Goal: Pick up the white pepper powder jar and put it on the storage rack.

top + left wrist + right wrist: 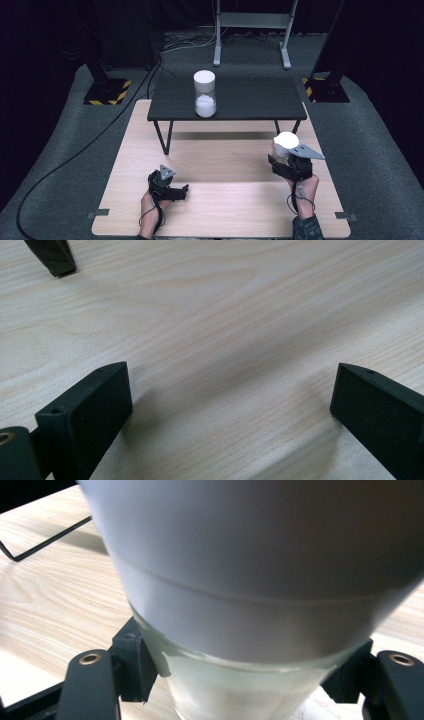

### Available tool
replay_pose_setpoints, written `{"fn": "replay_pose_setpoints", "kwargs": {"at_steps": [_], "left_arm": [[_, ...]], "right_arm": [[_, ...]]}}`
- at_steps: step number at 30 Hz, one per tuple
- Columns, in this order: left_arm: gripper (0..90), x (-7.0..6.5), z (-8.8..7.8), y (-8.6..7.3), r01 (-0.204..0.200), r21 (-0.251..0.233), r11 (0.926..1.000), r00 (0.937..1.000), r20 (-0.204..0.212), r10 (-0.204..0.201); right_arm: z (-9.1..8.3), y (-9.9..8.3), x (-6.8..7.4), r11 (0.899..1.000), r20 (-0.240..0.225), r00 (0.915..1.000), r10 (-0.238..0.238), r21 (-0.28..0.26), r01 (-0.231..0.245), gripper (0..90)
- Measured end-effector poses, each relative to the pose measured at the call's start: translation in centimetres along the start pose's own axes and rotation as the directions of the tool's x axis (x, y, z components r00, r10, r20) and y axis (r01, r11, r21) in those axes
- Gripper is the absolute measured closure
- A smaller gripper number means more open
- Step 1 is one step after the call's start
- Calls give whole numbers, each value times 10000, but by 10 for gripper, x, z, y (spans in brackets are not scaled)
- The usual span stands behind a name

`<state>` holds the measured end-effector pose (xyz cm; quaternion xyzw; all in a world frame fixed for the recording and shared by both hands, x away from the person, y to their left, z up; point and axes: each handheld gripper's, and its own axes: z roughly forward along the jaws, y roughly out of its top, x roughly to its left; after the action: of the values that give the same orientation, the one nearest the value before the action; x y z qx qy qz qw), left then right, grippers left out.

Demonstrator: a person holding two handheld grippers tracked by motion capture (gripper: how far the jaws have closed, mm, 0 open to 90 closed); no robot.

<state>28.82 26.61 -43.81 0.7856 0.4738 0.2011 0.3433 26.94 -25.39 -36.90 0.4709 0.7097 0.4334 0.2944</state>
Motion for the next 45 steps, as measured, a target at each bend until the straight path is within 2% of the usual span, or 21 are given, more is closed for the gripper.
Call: {"fn": "replay_pose_setpoints", "kwargs": {"at_steps": [16, 24, 35, 45], "left_arm": [[32, 0, 0, 0, 1, 0, 10000, 10000, 2, -1], [32, 0, 0, 0, 4, -1, 10000, 10000, 4, -4], [32, 0, 0, 0, 4, 1, 10000, 10000, 4, -4], [32, 0, 0, 0, 1, 0, 10000, 10000, 4, -1]], "right_arm": [[0, 27, 2, 9992, -187, 9990, -403, -86, 401, 301], [2, 36, 2, 9988, -295, 9986, -448, -185, 443, 301], [7, 51, 2, 9985, -409, 9977, -547, -97, 544, 301], [10, 71, 2, 9965, -465, 9954, -837, 10, 838, 301]]}}
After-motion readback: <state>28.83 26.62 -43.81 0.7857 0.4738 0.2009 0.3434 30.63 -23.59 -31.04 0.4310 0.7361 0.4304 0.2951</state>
